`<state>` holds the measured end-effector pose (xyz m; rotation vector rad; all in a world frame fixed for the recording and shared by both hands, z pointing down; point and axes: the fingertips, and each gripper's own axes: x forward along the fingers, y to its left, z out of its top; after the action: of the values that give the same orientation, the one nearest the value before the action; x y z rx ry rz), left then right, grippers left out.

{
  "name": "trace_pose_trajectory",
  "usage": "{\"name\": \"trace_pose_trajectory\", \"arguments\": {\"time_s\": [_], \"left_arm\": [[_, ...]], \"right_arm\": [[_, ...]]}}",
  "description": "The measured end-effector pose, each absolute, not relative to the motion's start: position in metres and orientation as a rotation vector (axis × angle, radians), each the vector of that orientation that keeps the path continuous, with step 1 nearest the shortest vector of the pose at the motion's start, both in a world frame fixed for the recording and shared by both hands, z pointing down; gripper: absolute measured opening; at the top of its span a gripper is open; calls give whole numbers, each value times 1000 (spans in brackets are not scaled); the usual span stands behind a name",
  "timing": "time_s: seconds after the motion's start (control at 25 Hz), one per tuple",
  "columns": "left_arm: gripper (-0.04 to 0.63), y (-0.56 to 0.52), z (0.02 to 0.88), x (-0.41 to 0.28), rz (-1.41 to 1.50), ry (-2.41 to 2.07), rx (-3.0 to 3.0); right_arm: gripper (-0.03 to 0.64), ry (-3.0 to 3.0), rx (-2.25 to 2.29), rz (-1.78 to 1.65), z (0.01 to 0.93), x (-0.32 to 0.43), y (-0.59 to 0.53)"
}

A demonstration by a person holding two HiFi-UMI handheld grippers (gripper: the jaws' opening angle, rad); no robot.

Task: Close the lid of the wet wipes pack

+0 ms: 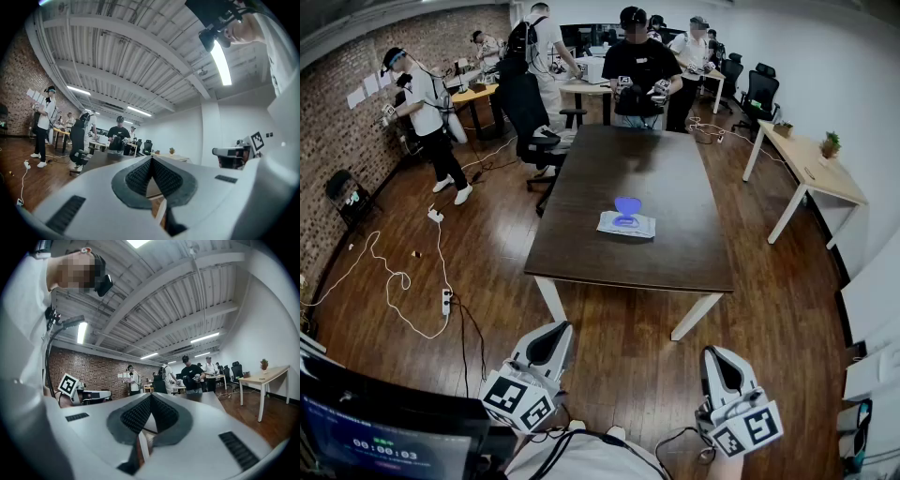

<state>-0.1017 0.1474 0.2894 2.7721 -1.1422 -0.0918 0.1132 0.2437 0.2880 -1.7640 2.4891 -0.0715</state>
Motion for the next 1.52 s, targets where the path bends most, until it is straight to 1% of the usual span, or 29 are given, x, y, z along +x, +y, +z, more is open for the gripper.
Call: {"name": "trace_pose_trajectory", "arguments": {"time_s": [0.12, 0.44, 0.72, 0.96, 1.28, 1.52], "left_arm": [[-3, 150, 311, -97, -78, -1128, 2783], [-2, 157, 312, -78, -87, -1175, 2750], [-2, 134, 334, -66, -47, -1171, 2744], [-2, 58, 343, -58, -54, -1146, 2745], [-2, -101, 336, -57, -33, -1069, 2767], [-3, -201, 336, -43, -46, -910, 2796]], "right_arm": [[6, 2481, -1761, -80, 293, 116, 248], [6, 2530, -1703, -137, 309, 127, 250], [6, 2547, -1698, -157, 317, 142, 218], [6, 2532, -1736, -173, 326, 150, 149], [6, 2526, -1782, -176, 311, 142, 2], [6, 2524, -1838, -157, 303, 127, -92]]}}
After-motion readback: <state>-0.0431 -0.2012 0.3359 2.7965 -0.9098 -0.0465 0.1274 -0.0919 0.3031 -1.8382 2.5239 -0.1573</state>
